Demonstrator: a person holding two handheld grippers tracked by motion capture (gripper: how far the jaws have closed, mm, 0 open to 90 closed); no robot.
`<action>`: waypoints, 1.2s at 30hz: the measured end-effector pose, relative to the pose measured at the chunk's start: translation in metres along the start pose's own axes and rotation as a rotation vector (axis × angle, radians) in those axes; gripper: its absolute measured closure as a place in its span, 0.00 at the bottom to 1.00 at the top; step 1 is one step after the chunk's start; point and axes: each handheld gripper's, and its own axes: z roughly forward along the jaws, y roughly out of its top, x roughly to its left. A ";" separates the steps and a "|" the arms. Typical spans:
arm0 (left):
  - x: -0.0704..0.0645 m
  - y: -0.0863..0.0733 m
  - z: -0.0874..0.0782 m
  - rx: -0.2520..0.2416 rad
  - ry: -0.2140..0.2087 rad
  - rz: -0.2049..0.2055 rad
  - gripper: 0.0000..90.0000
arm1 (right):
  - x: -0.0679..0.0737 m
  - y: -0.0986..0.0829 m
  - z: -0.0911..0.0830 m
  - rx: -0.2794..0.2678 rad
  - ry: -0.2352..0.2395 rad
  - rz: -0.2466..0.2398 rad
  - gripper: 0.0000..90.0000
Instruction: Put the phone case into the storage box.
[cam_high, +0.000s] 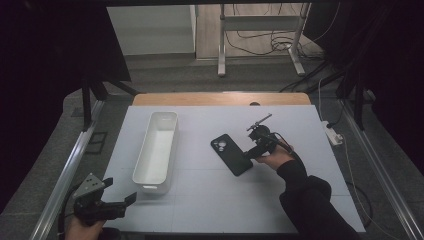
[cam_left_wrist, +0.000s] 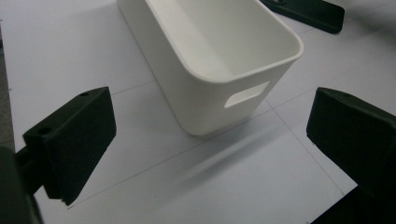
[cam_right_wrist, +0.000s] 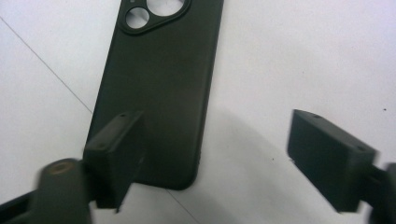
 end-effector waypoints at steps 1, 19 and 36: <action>0.000 0.000 0.000 0.000 0.000 0.000 0.02 | 0.001 0.000 0.000 -0.005 0.000 0.003 0.15; 0.000 0.000 0.000 0.001 0.000 0.000 0.02 | 0.021 0.008 0.007 -0.014 0.025 0.044 0.00; 0.000 0.000 0.000 0.001 0.001 0.002 0.02 | 0.043 0.016 0.022 -0.029 0.058 0.015 0.00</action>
